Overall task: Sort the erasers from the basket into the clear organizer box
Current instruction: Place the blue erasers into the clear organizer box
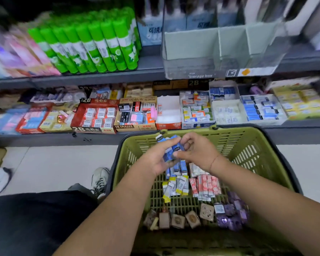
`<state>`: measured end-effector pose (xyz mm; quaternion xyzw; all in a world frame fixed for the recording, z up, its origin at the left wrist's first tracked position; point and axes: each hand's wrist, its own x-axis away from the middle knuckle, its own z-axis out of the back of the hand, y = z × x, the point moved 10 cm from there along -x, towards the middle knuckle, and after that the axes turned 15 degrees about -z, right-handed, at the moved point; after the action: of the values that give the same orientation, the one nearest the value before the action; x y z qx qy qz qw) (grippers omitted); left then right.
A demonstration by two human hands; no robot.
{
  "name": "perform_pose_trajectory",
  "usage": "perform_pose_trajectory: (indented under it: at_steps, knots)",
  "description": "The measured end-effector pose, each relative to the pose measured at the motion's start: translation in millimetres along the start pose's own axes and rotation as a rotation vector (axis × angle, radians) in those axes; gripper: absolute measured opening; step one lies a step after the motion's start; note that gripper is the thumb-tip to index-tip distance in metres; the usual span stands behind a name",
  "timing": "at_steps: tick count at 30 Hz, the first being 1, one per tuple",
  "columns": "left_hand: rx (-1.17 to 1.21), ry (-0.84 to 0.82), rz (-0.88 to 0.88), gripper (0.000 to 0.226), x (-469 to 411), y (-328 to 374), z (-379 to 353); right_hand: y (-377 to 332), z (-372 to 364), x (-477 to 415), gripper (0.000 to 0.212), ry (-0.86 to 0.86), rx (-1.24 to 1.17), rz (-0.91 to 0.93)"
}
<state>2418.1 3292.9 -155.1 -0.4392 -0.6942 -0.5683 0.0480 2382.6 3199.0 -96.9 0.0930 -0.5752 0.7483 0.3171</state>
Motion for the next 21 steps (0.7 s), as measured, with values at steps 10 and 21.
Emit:
perform_pose_trajectory:
  at_steps: [10,21]
  knots:
    - [0.067,-0.251,-0.285,0.036,65.0,155.3,-104.4,-131.6,100.9,65.3,0.028,0.111,-0.191,0.263]
    - [0.271,-0.239,-0.329,0.013,48.6,197.9,-131.2,-180.9,191.0,47.6,0.011,0.271,-0.312,0.293]
